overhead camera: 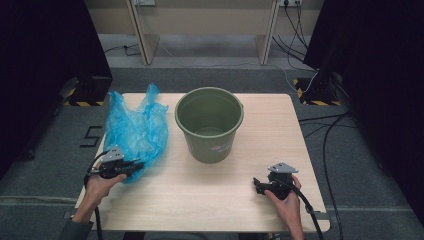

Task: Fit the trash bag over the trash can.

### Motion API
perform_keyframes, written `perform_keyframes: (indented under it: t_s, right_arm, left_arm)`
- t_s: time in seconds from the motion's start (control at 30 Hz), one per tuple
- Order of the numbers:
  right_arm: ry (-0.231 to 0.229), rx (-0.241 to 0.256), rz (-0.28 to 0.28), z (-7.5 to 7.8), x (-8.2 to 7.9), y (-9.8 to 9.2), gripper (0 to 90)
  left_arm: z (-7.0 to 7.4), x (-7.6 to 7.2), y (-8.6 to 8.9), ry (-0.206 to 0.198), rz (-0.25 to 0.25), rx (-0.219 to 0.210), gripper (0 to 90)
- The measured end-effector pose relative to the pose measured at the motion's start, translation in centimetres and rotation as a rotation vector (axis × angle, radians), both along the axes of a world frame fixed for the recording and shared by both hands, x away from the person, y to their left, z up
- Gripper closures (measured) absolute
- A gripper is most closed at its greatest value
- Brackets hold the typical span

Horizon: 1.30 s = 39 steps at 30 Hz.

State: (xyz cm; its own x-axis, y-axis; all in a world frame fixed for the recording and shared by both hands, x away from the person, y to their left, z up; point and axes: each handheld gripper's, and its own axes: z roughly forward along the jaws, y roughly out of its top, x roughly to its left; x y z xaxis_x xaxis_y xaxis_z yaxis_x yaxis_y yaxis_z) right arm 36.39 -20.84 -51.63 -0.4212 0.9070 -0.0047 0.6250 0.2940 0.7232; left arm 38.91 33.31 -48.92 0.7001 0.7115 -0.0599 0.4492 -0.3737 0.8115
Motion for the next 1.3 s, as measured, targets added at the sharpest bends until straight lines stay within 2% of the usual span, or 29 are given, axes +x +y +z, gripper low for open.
perform_keyframes:
  t_s: [0.03, 0.07, 0.13, 0.3, 0.33, 0.4, 0.43, 0.53, 0.6, 0.63, 0.67, 0.7, 0.73, 0.77, 0.83, 0.87, 0.9, 1.03, 1.1, 1.17, 1.27, 1.3]
  right_arm:
    - [0.0, 0.0, 0.0, 0.0, 0.0, 0.0, 15.2]
    - [0.001, 0.001, -0.002, 0.0, 0.0, 0.0, 15.2]
    - [0.002, 0.001, -0.002, 0.0, 0.0, 0.0, 15.2]
    - [0.001, 0.001, -0.001, 0.0, 0.0, 0.0, 15.0]
    - [0.002, 0.002, -0.003, 0.0, 0.0, 0.0, 15.0]
    - [0.002, 0.002, -0.003, 0.0, 0.1, 0.0, 14.8]
    - [0.002, 0.002, -0.003, 0.0, 0.1, 0.0, 14.8]
    - [0.004, 0.005, -0.003, 0.0, 0.2, 0.0, 14.8]
    - [0.002, 0.002, -0.001, 0.0, 0.2, 0.0, 14.8]
    - [0.002, 0.002, -0.001, 0.0, 0.2, 0.0, 14.8]
    - [-0.003, 0.0, 0.001, 0.0, 0.3, -0.1, 14.8]
    - [-0.003, 0.0, 0.001, 0.0, 0.3, -0.1, 14.8]
    - [0.0, 0.003, -0.002, 0.0, 0.3, -0.1, 14.8]
    - [0.0, 0.003, -0.002, 0.0, 0.3, -0.1, 14.8]
    - [-0.001, 0.003, -0.001, 0.0, 0.3, -0.1, 14.8]
    - [-0.001, 0.003, -0.002, 0.0, 0.3, -0.1, 14.8]
    - [-0.001, 0.003, -0.002, 0.0, 0.3, -0.1, 14.8]
    - [0.0, 0.002, -0.003, 0.0, 0.3, -0.1, 14.8]
    - [0.0, 0.003, -0.003, 0.0, 0.3, -0.1, 14.8]
    - [0.0, 0.003, -0.003, 0.0, 0.3, -0.1, 14.8]
    - [0.0, 0.003, -0.002, 0.0, 0.3, -0.1, 14.9]
    - [0.0, 0.004, -0.004, 0.0, 0.3, -0.1, 14.8]
  left_arm:
    - [0.2, 0.2, -0.1, -0.003, -0.004, -0.01, 80.9]
    - [0.7, 0.6, -0.1, 0.001, -0.016, -0.043, 81.3]
    - [1.1, 1.0, -0.1, 0.001, -0.017, -0.053, 81.4]
    - [2.9, 2.5, 0.1, -0.009, -0.029, -0.06, 81.1]
    - [2.9, 2.5, 0.1, -0.009, -0.029, -0.06, 81.3]
    - [3.9, 3.5, 0.2, 0.004, -0.038, -0.08, 81.4]
    - [3.9, 3.5, 0.2, 0.004, -0.038, -0.08, 81.3]
    - [5.0, 4.5, 0.4, 0.004, -0.033, -0.086, 81.3]
    - [6.3, 5.0, 0.6, -0.01, -0.025, -0.097, 81.3]
    - [6.3, 5.0, 0.6, -0.01, -0.025, -0.097, 81.3]
    - [7.3, 5.4, 0.6, -0.019, -0.028, -0.105, 81.3]
    - [7.3, 5.4, 0.6, -0.019, -0.028, -0.105, 81.3]
    - [8.5, 5.7, 0.3, -0.025, -0.038, -0.11, 81.3]
    - [8.5, 5.7, 0.3, -0.025, -0.038, -0.11, 81.3]
    - [9.6, 6.1, 0.0, -0.03, -0.048, -0.112, 81.3]
    - [10.8, 6.5, -0.4, -0.039, -0.058, -0.108, 81.3]
    - [10.8, 6.5, -0.4, -0.039, -0.058, -0.108, 81.3]
    - [13.1, 7.3, -1.4, -0.064, -0.07, -0.113, 81.5]
    - [14.4, 7.7, -2.3, -0.076, -0.084, -0.099, 81.6]
    - [14.8, 7.9, -2.6, -0.08, -0.087, -0.097, 81.6]
    - [16.3, 8.3, -3.7, -0.1, -0.101, -0.101, 81.6]
    - [16.3, 8.3, -3.7, -0.1, -0.101, -0.101, 81.6]
